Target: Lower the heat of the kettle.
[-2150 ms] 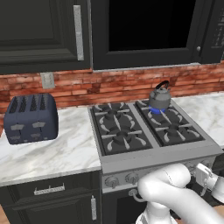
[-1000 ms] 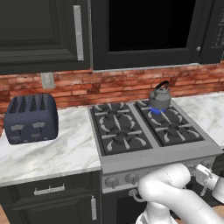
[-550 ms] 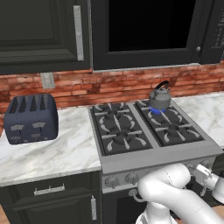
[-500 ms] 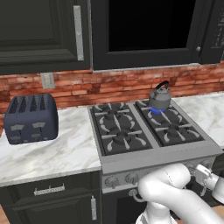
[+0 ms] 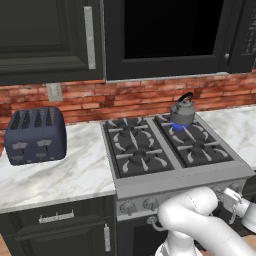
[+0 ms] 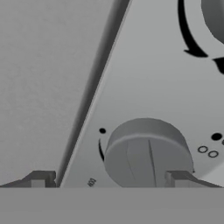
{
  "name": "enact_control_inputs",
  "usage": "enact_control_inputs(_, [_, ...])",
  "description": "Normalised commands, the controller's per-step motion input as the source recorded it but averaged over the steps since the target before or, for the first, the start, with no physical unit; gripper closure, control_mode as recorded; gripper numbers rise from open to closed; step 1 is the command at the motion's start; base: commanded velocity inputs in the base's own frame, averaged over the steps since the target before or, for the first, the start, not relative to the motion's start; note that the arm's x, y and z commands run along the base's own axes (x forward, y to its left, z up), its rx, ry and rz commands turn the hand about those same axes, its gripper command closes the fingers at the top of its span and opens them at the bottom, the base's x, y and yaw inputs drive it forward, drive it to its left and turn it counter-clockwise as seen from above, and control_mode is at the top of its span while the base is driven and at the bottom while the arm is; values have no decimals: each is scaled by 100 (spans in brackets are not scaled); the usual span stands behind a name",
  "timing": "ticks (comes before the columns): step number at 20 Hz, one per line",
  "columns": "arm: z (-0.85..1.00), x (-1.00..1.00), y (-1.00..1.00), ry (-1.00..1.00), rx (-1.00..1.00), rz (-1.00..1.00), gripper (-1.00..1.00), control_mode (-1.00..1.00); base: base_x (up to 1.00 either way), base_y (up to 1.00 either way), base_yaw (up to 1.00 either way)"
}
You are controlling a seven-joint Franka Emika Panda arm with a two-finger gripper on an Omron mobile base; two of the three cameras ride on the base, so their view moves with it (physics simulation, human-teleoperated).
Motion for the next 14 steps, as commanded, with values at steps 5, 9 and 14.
enact_control_inputs(5, [0,32,10,0,0,0,100,-100,0,0,0])
enact_control_inputs(9, [0,35,8,-2,0,0,100,-100,0,0,0])
enact_control_inputs(14, [0,28,6,-7,1,0,100,-100,0,0,0])
